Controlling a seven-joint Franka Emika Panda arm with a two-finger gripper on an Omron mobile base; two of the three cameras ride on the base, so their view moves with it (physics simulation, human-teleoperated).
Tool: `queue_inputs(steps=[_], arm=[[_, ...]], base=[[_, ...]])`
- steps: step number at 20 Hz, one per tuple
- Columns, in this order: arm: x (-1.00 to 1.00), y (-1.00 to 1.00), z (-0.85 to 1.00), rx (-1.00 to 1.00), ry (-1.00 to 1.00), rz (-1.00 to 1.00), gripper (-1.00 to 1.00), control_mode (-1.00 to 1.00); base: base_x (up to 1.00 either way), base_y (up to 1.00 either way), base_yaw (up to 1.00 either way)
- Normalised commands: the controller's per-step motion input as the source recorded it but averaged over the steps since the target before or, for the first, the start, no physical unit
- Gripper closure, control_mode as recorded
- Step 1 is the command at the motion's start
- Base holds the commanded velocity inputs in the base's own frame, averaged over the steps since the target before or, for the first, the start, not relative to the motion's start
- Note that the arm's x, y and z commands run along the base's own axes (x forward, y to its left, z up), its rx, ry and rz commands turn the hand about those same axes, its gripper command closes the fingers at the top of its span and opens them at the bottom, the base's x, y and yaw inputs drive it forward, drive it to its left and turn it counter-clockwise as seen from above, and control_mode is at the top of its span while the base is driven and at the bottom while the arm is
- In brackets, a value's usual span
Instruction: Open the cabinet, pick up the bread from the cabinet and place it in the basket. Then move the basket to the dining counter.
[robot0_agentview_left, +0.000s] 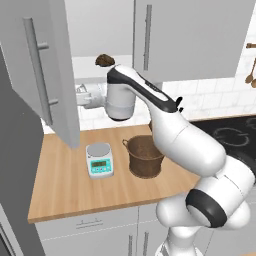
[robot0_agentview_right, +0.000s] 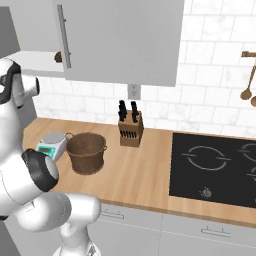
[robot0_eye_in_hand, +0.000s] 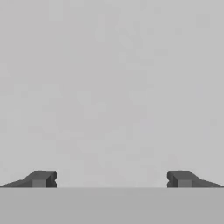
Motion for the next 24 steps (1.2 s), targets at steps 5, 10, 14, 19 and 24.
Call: queue_inputs(steps=[5,10,14,19,24], arm=[[-0.24,0.67,-0.13,-0.01,0.1,0.0,-1.0,-1.0],[-0.14,0.71,-0.12,-0.02,0.06,0.0,-1.0,-1.0],[-0.03,0.53,-0.06,-0.01,0.01,0.0,-1.0,-1.0],[0.0,0.05,0.0,0.0,0.0,0.0,-1.0,-1.0],[-0.03,0.0,0.01,0.0,0.0,0.0,-1.0,-1.0]], base=[[0.0,0.0,0.0],[0.0,0.0,0.0],[0.0,0.0,0.0],[0.0,0.0,0.0],[0.0,0.0,0.0]])
